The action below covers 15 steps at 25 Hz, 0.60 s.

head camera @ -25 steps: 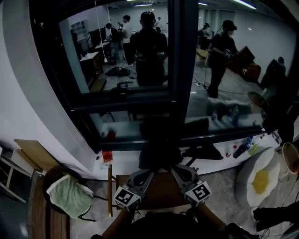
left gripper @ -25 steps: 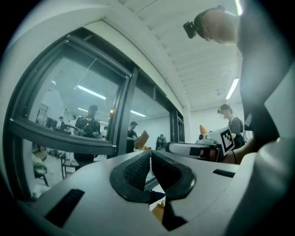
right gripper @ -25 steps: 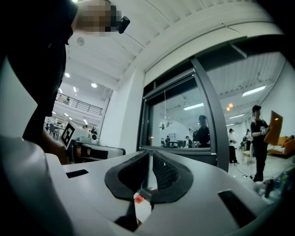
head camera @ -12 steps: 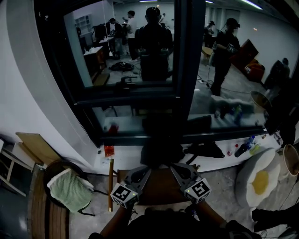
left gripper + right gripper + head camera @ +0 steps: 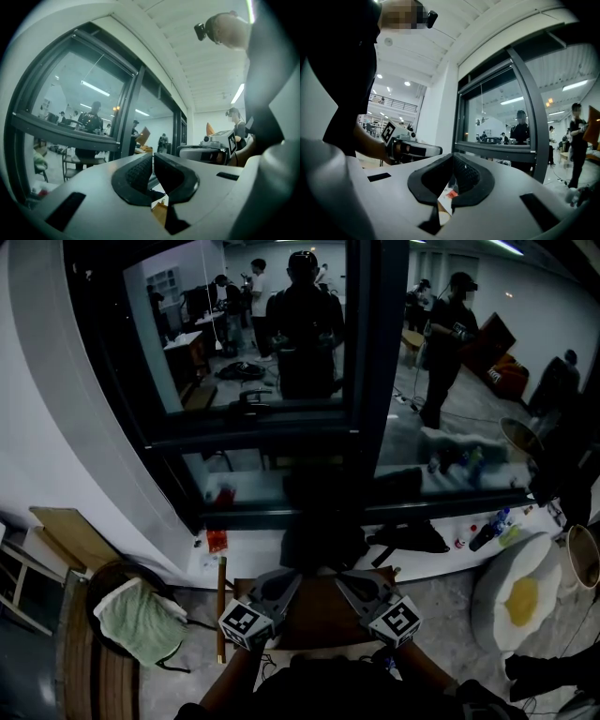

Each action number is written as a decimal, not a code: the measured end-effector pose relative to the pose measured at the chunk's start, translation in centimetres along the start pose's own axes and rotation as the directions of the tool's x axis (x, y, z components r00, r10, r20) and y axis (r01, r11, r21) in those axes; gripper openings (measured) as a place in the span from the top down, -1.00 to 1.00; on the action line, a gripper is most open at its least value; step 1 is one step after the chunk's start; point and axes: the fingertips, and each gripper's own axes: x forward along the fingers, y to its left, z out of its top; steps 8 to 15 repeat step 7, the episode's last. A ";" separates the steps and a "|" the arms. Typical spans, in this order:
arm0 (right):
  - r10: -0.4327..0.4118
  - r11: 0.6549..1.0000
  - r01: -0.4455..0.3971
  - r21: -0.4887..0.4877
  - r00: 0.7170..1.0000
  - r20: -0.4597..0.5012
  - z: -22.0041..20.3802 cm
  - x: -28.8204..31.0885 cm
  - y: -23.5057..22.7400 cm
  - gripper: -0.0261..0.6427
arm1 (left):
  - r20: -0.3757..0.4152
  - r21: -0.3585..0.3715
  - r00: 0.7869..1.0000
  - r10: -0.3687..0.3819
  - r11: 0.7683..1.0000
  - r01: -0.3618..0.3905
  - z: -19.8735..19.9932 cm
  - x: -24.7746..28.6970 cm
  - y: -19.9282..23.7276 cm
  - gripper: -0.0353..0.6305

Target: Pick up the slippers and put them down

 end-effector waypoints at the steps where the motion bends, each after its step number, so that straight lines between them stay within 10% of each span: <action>1: -0.002 1.000 0.002 0.000 1.000 -0.002 -0.1 0.1 0.0 0.85 | 0.002 0.002 1.000 -0.004 1.000 0.004 0.1 0.1 0.0 0.83; 15: -0.009 1.000 0.009 -0.008 1.000 -0.002 0.0 0.6 0.3 0.84 | 0.008 -0.050 1.000 -0.026 0.998 0.026 -0.3 -0.1 0.3 0.83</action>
